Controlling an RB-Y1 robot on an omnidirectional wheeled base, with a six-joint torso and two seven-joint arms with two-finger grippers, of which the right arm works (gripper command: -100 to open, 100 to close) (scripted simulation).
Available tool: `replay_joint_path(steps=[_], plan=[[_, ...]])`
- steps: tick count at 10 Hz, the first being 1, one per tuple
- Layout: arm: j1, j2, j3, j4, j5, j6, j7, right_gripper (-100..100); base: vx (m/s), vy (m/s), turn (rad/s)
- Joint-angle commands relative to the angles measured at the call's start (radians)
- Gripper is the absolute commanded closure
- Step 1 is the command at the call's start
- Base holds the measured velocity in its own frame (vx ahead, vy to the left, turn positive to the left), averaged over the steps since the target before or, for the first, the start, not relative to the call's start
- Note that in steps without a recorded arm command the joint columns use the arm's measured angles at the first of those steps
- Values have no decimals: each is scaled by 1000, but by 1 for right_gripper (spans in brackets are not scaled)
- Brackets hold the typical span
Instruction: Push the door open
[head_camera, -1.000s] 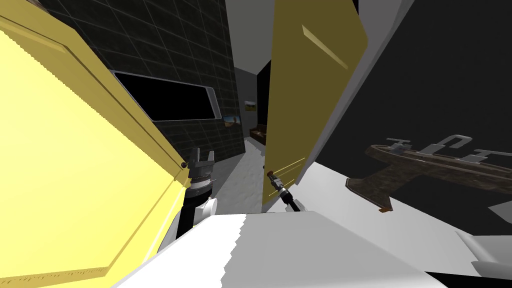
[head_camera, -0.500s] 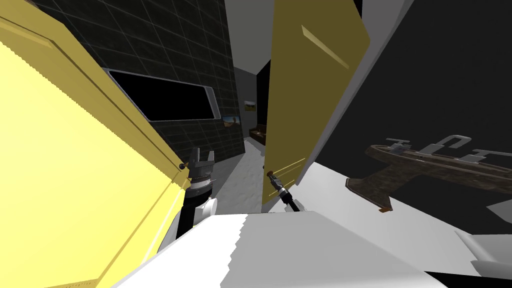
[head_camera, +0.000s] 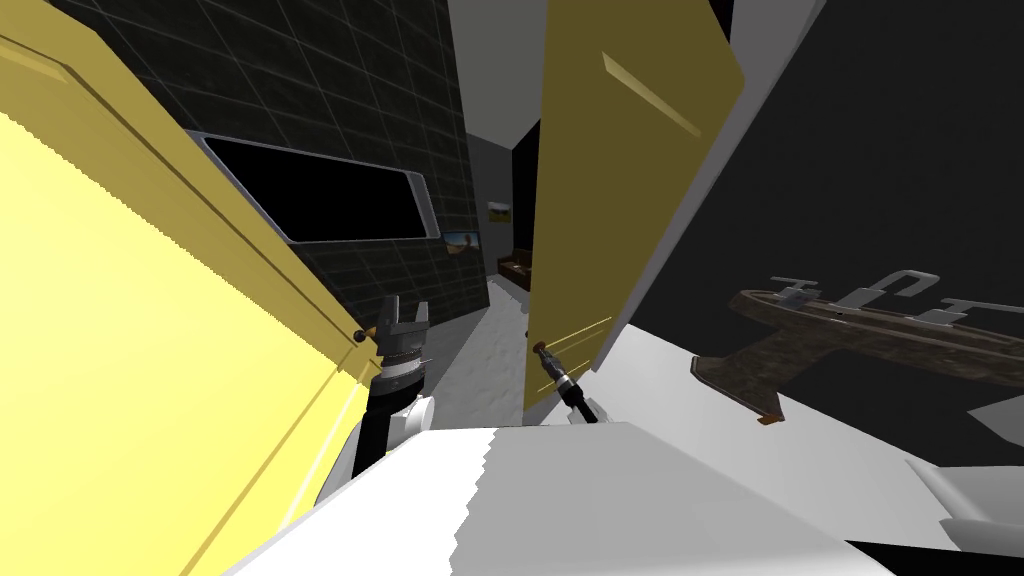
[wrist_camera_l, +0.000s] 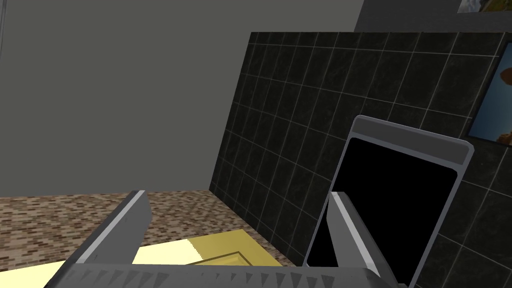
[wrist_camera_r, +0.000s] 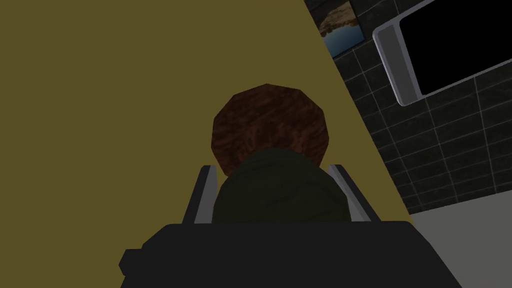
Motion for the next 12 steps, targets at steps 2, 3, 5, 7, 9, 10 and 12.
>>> replay_joint_path(steps=[2,3,5,7,9,10,12], plan=[[-3,-4,2,-8,-17,4,-52,100,31,16,-25],[-6,-3,7,-5,-31,5,-93,100,47,11,-29],[-8,-2,13,-2,-45,6,-134,100,55,27,-28],[-11,-1,19,1,-59,6,-176,100,36,17,-21],[-14,0,25,4,-73,7,-217,100,37,17,-24],[-17,2,32,7,-88,7,-258,100,37,21,-27],[-20,3,38,11,-103,8,-299,100,53,25,-44]])
